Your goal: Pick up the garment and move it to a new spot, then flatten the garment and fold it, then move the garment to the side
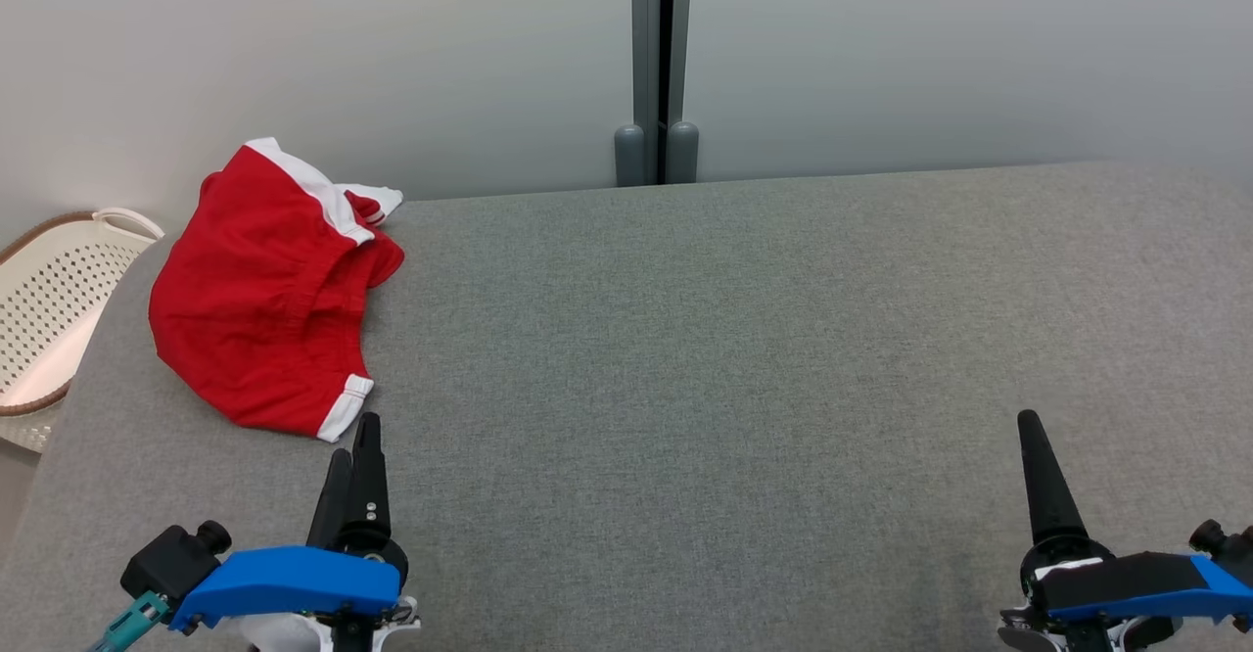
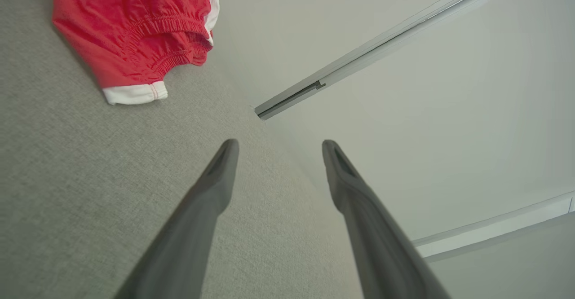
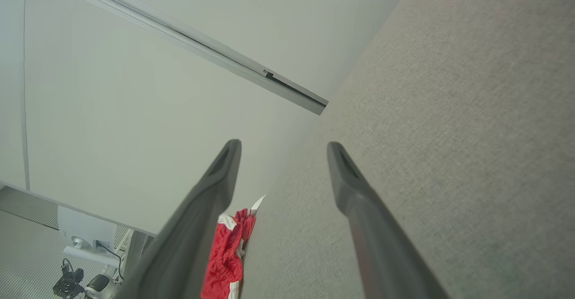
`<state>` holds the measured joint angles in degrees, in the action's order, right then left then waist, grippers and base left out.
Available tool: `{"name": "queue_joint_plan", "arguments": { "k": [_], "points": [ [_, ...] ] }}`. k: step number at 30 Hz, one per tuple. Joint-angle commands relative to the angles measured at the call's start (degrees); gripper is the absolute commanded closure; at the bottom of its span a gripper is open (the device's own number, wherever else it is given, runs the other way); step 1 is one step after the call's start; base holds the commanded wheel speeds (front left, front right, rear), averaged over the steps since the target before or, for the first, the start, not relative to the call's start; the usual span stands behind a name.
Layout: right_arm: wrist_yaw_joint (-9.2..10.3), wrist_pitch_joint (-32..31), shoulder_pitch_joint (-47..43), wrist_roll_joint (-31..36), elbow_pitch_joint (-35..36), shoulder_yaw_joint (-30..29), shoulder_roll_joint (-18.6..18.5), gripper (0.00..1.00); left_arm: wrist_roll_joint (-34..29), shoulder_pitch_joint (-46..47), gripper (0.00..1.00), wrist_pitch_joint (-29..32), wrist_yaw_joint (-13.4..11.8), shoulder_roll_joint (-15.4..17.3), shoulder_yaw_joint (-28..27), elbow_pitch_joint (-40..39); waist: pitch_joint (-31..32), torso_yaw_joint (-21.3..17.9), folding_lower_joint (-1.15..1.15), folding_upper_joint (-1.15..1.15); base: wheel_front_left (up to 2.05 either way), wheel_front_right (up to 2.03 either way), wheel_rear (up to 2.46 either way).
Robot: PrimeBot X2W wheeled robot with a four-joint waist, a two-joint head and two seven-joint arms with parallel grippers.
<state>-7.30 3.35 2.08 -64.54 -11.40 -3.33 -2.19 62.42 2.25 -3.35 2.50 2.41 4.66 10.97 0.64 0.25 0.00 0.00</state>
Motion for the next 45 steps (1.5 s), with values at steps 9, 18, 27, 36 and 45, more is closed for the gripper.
{"name": "queue_joint_plan", "arguments": {
  "k": [9,18,27,36,45],
  "points": [
    [-0.15,2.1,-0.8,13.6,1.9,1.5,-0.5,0.0,-11.1,0.7,0.0,-2.1,-0.7,0.4,1.9,0.2,0.2,0.0,0.0,0.0,0.0,0.0,0.0],
    [-0.17,3.6,-1.2,26.9,1.5,2.6,-0.6,0.0,-21.1,0.2,0.0,-3.7,-0.8,0.5,2.8,1.3,0.5,0.1,0.0,0.0,0.0,0.0,0.0],
    [-0.16,5.1,-1.4,33.9,1.3,2.5,-0.6,0.0,-29.4,-0.2,0.0,-5.1,-0.7,0.5,3.4,2.9,0.8,0.3,0.0,0.0,0.0,0.0,0.0],
    [-0.18,6.4,-1.5,40.0,-0.1,2.4,-0.7,0.0,-35.1,-0.5,0.0,-6.5,-0.5,0.6,3.7,4.8,0.9,0.5,0.0,0.0,0.0,0.0,0.0],
    [-0.19,7.7,-1.4,44.9,-1.3,2.1,-0.7,0.0,-39.0,-0.6,0.0,-7.6,-0.2,0.6,3.4,6.5,1.1,0.6,0.0,0.0,0.0,0.0,0.0]
  ]
}}
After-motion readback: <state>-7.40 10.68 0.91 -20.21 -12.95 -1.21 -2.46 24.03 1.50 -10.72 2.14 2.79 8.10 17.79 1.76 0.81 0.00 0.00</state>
